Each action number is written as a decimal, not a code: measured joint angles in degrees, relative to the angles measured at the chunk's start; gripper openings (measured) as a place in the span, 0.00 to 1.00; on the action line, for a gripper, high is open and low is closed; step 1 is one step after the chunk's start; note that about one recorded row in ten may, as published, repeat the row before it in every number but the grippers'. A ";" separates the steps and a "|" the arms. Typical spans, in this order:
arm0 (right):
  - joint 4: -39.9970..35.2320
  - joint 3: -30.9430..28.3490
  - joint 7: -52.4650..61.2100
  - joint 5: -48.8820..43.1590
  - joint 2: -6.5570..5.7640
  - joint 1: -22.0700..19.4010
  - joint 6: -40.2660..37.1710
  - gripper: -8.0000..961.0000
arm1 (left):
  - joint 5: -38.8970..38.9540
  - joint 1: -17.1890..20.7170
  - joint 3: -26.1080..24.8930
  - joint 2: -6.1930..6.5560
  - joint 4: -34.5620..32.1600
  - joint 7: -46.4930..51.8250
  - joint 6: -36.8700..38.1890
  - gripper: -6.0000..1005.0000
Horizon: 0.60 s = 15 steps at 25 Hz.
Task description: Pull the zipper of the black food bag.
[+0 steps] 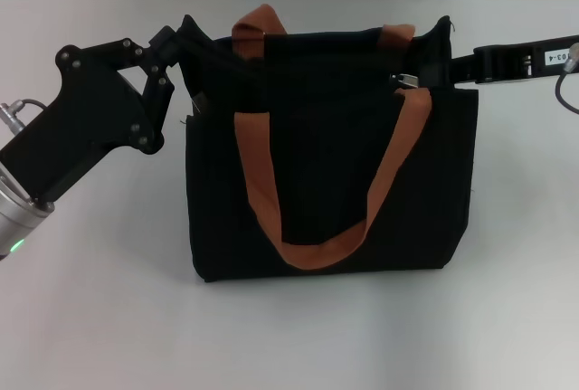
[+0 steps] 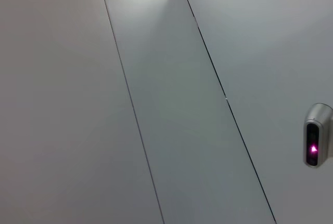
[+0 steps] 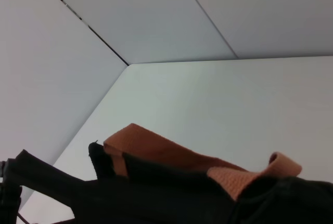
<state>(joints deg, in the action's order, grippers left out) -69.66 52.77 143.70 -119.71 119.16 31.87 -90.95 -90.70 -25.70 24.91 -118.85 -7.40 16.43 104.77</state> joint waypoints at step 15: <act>6.44 -8.12 -9.35 10.64 -0.71 -1.83 -1.33 0.07 | -0.01 -0.52 -0.13 -0.14 -0.08 0.00 -0.63 0.13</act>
<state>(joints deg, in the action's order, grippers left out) -63.21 44.64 134.35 -109.07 118.45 30.03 -92.27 -90.70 -26.22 24.77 -118.99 -7.47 16.43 104.14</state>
